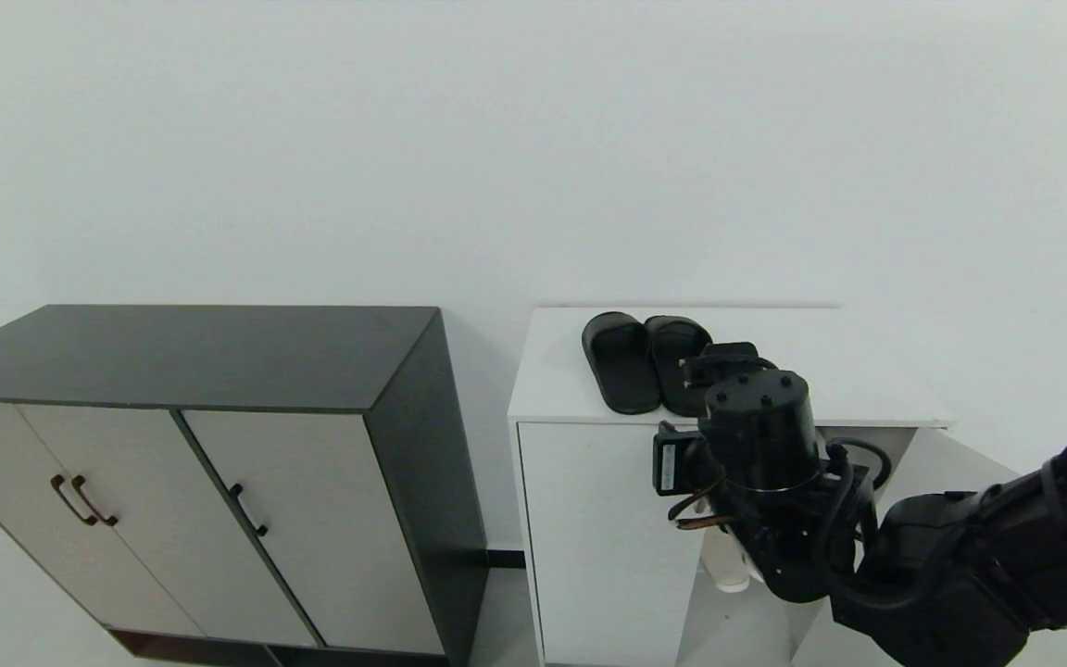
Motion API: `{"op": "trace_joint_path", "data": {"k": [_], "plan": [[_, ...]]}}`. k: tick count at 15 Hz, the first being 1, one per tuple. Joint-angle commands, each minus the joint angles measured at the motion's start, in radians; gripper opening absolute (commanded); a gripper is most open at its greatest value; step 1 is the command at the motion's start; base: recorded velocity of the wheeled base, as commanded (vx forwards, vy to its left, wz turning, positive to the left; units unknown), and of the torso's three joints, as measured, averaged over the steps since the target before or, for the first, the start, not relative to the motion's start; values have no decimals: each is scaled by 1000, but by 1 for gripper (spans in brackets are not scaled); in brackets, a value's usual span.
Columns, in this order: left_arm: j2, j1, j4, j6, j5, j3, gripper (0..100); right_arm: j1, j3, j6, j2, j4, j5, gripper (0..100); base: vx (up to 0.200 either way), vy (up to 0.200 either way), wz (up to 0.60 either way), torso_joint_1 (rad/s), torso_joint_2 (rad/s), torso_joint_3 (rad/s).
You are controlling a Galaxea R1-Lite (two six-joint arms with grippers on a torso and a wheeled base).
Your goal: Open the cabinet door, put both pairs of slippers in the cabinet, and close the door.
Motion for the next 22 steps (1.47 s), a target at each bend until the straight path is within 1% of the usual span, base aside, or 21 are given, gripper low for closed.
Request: {"op": "trace_joint_path", "data": {"k": [1,5,16,17,22], "plan": [[1,0,0,0,0,0,0,-10,-5,-4,24,0,-35,100,0,0,0,0,0,0],[1,0,0,0,-1,0,0,-26,-3,-4,34,-2,-43,100,0,0,0,0,0,0],[1,0,0,0,0,0,0,-29,3,5,68,-13,-35,100,200,0,0,2,2,1],[1,0,0,0,3,0,0,-29,3,4,79,-30,-31,100,200,0,0,2,12,-2],[1,0,0,0,2,0,0,-65,-12,-7,188,-152,-17,100,0,0,0,0,0,0]]}}
